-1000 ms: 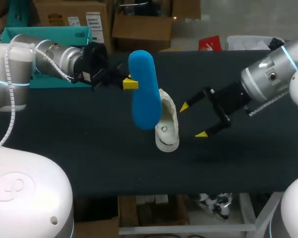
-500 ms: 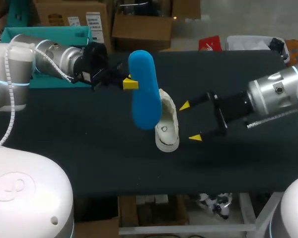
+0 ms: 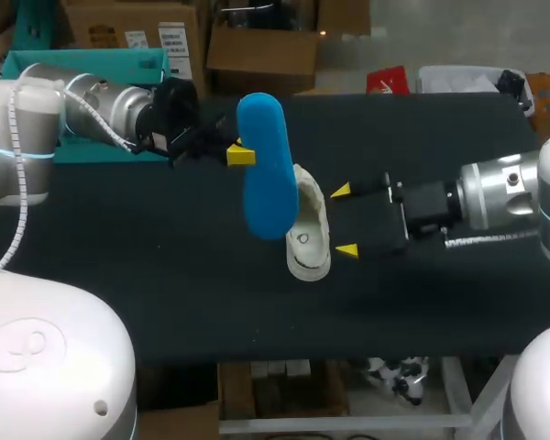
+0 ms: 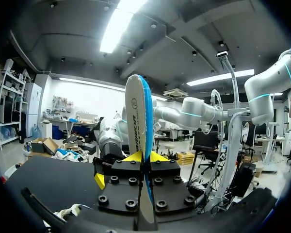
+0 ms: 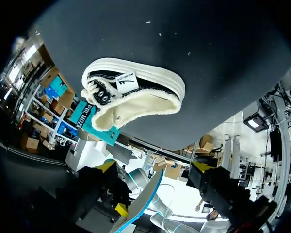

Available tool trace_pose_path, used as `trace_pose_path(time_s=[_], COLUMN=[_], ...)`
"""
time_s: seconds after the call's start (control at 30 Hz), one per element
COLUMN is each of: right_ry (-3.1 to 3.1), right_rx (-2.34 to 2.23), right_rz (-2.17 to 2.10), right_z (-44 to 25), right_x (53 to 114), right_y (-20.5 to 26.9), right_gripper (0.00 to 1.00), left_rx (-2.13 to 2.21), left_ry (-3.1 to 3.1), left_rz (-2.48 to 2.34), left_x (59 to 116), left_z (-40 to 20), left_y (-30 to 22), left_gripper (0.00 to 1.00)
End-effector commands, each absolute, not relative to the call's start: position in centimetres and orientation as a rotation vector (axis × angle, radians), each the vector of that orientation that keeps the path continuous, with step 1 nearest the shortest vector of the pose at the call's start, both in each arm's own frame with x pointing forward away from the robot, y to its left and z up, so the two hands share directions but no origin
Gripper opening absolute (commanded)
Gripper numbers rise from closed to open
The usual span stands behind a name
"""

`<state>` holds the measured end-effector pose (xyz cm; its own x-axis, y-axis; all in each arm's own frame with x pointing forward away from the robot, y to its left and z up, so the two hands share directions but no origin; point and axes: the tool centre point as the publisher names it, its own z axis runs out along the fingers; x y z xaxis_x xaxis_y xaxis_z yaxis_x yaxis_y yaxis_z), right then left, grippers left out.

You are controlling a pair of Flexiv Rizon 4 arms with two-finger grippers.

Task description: Open the shoe tongue, take the insole out of the shoe, put the insole back into the shoe, and pack the shoe into the shoebox

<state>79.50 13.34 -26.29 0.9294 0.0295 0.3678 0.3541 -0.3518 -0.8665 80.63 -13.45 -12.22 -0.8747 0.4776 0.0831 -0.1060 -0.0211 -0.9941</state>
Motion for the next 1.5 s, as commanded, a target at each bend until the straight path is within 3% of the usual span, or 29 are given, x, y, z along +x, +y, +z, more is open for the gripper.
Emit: trace_pose_path(time_s=[0.03, 0.27, 1.0, 1.17, 1.23, 1.27, 1.33, 1.5], right_ry=[-0.259, -0.259, -0.093, -0.097, -0.092, -0.088, -0.084, -0.078], right_rx=[-1.917, -1.917, -1.752, -1.743, -1.74, -1.738, -1.735, -1.728], right_rz=[-0.357, -0.357, -0.275, -0.273, -0.279, -0.282, -0.286, -0.287], right_z=[-26.8, -26.8, -27.4, -27.4, -27.5, -27.5, -27.6, -27.7], right_x=[78.9, 78.9, 80.2, 80.2, 80.2, 80.2, 80.2, 80.4], right_y=[13.5, 13.5, 14.7, 15.0, 15.1, 15.1, 15.1, 15.1], right_gripper=[1.0, 1.0, 1.0, 0.86, 0.86, 0.81, 0.53, 0.4], left_rx=[-0.387, -0.387, -0.998, -1.013, -1.023, -1.02, -1.025, -1.025], left_ry=[-1.854, -1.854, -1.872, -1.878, -1.88, -1.883, -1.893, -1.913], left_rz=[1.954, 1.954, 2.134, 2.136, 2.137, 2.134, 2.131, 2.118], left_x=[80.7, 80.7, 78.9, 79.4, 79.5, 79.6, 79.6, 79.8], left_z=[-12.4, -12.4, -17.8, -19.0, -19.3, -19.5, -19.7, -20.0], left_y=[-13.5, -13.5, -16.9, -17.8, -18.0, -18.2, -18.3, -18.9], left_gripper=[0.0, 0.0, 0.0, 0.0, 0.0, 0.0, 0.0, 0.0])
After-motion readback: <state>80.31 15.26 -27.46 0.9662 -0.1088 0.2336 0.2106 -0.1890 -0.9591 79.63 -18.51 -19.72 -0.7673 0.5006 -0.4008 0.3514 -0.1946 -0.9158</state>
